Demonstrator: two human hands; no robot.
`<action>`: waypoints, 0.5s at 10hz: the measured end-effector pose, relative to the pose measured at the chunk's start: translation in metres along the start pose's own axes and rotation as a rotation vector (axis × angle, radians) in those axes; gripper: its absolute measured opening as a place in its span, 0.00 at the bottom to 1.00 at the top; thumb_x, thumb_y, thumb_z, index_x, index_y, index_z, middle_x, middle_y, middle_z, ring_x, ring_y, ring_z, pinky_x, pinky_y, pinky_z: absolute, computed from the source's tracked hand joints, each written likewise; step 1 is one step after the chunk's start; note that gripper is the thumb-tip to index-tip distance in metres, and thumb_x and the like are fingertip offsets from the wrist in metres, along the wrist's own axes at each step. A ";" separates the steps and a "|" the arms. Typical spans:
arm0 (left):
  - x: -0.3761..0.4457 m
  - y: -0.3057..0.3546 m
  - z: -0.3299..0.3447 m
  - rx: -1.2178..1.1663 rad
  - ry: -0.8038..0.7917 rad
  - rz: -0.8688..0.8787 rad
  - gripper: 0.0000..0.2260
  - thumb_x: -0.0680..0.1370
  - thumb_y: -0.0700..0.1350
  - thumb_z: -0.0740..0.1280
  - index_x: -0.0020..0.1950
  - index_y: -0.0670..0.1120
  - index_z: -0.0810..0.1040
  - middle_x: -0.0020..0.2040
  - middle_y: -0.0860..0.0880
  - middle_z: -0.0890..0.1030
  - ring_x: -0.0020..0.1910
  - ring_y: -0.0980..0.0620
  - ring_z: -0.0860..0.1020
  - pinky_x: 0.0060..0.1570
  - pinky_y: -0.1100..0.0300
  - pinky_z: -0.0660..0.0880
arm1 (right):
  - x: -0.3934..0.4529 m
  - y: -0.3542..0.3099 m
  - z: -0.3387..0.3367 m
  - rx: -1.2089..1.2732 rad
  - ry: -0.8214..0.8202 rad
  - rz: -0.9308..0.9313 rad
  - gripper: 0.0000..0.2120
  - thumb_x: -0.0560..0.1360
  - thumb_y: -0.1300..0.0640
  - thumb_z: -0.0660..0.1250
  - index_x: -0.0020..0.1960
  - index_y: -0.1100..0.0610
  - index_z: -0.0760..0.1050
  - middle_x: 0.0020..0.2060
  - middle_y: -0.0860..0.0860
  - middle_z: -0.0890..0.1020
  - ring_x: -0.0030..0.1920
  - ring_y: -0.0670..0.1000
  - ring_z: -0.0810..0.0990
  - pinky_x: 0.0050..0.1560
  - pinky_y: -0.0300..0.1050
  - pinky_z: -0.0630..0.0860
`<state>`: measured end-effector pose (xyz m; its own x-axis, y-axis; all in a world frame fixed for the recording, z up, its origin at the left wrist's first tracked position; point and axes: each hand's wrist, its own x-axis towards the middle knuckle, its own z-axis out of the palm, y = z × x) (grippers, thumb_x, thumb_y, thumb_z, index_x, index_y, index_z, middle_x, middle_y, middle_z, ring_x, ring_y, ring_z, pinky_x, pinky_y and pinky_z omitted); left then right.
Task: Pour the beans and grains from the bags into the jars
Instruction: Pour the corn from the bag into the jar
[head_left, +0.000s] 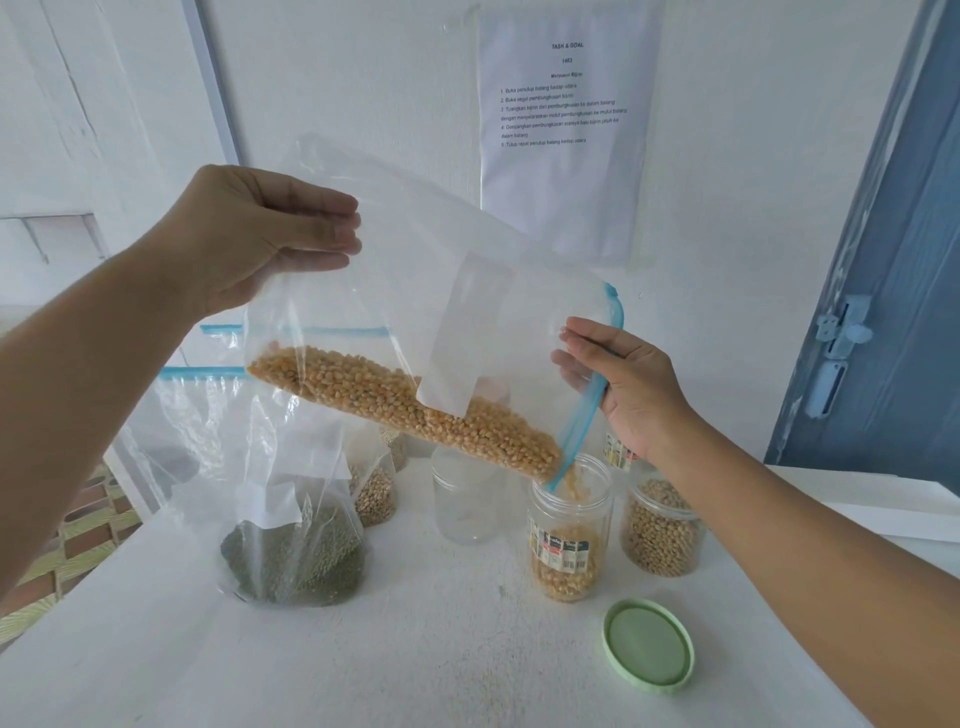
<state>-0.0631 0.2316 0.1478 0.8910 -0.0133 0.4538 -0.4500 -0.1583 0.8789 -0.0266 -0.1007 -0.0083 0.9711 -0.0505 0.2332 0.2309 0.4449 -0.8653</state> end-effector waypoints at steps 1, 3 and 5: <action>0.001 0.000 0.001 0.001 -0.007 0.002 0.12 0.67 0.35 0.77 0.49 0.41 0.87 0.48 0.41 0.88 0.51 0.41 0.87 0.54 0.51 0.84 | -0.001 0.000 0.000 0.002 0.010 0.001 0.10 0.75 0.67 0.73 0.54 0.59 0.85 0.51 0.55 0.88 0.52 0.58 0.88 0.59 0.50 0.83; 0.001 -0.002 0.000 -0.013 -0.012 0.008 0.11 0.68 0.35 0.77 0.48 0.42 0.88 0.49 0.41 0.88 0.51 0.41 0.87 0.54 0.51 0.84 | -0.003 0.000 0.000 0.017 0.018 0.004 0.09 0.75 0.68 0.73 0.53 0.59 0.85 0.50 0.55 0.88 0.50 0.57 0.88 0.57 0.49 0.84; -0.002 -0.003 0.000 -0.021 -0.009 0.003 0.13 0.67 0.34 0.77 0.51 0.40 0.87 0.48 0.41 0.88 0.50 0.42 0.87 0.53 0.52 0.84 | -0.004 0.000 0.000 0.025 0.015 0.006 0.09 0.74 0.66 0.74 0.52 0.58 0.86 0.49 0.54 0.88 0.50 0.55 0.88 0.56 0.47 0.84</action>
<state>-0.0632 0.2324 0.1440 0.8902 -0.0225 0.4549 -0.4535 -0.1374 0.8806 -0.0304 -0.1001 -0.0092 0.9734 -0.0614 0.2208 0.2235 0.4677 -0.8552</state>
